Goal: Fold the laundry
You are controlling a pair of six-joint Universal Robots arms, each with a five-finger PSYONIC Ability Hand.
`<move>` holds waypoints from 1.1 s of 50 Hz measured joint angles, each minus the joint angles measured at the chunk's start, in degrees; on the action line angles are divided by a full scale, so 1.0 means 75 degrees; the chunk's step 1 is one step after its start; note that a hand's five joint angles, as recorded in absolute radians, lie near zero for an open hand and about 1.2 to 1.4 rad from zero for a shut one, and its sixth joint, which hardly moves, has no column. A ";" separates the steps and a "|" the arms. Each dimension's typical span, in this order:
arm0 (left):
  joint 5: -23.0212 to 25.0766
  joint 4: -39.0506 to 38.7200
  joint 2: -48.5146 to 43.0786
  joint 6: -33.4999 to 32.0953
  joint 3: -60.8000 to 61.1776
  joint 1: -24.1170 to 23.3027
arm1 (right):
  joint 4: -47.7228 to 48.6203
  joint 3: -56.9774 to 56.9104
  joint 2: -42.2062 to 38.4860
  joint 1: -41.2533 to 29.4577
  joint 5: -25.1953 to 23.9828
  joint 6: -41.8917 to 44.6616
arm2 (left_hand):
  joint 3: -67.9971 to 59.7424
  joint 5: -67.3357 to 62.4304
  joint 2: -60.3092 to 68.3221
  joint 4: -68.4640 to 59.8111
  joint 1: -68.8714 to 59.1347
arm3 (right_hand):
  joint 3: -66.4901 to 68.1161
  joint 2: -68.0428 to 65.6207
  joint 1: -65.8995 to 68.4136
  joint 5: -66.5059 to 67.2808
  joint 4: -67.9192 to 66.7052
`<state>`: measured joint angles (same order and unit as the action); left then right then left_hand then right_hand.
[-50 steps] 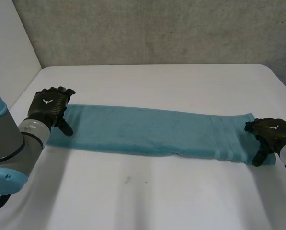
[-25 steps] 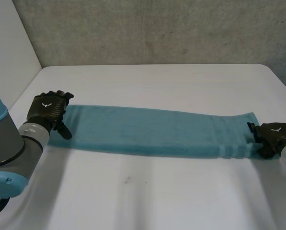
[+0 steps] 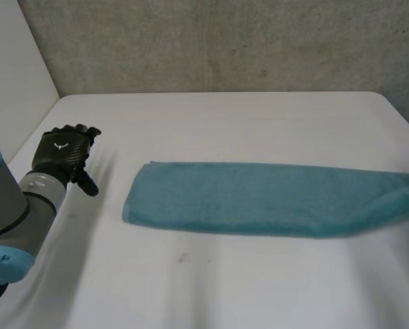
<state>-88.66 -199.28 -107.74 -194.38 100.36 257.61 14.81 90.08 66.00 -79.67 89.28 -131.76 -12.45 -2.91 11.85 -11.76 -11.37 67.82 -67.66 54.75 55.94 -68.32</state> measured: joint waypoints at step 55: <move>0.0071 -0.0017 -0.0275 -0.0037 -0.0583 -0.1574 | -0.1798 -0.1463 -0.0370 -0.5713 -0.0082 -0.4882 | 0.0000 0.0000 0.0000 0.0000 0.0001 | -0.7387 0.7317 -0.5681 -0.6953 0.7318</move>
<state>-88.13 -199.40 -109.79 -194.65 95.99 245.81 1.33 79.11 63.22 -122.52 88.67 -168.38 -12.45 -2.91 11.85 -11.76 -11.37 12.42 -12.79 12.14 3.79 -13.44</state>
